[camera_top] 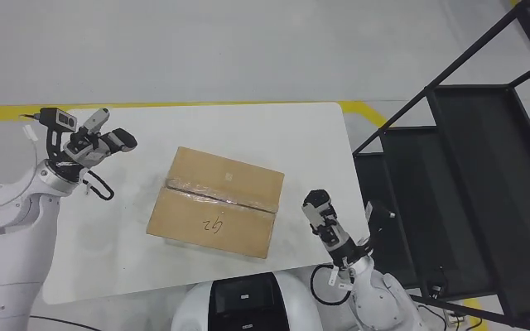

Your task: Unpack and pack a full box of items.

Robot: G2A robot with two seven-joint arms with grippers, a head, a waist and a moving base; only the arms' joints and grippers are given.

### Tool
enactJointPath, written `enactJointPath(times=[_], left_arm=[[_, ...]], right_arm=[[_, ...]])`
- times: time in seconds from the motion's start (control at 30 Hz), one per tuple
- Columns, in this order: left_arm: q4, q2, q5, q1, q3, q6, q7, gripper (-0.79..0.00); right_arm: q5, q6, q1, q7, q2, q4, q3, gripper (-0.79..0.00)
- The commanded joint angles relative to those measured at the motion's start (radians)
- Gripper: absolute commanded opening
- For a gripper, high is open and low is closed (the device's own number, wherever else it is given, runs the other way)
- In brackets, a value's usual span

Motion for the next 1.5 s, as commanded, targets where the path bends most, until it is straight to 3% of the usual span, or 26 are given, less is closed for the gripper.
enactJointPath(times=[0.0,0.33,0.47,0.63,1.07,1.47], left_arm=[[0.0,-0.002,-0.019,0.014,-0.006,-0.003,0.021,0.0],[0.005,-0.005,-0.03,0.028,-0.014,0.01,0.04,0.0],[0.005,-0.005,-0.03,0.028,-0.014,0.01,0.04,0.0],[0.005,-0.005,-0.03,0.028,-0.014,0.01,0.04,0.0],[0.005,-0.005,-0.03,0.028,-0.014,0.01,0.04,0.0],[0.005,-0.005,-0.03,0.028,-0.014,0.01,0.04,0.0]], right_arm=[[-0.014,0.011,-0.001,-0.047,-0.003,0.006,-0.006,0.0],[-0.033,0.068,0.076,0.1,-0.001,0.04,-0.064,0.0],[-0.062,0.062,0.13,0.234,0.002,0.03,-0.12,0.0],[-0.077,0.185,0.262,0.361,-0.01,0.07,-0.235,0.0],[0.06,0.305,0.505,0.417,-0.046,0.308,-0.367,0.0],[0.049,0.308,0.496,0.412,-0.046,0.321,-0.398,0.0]])
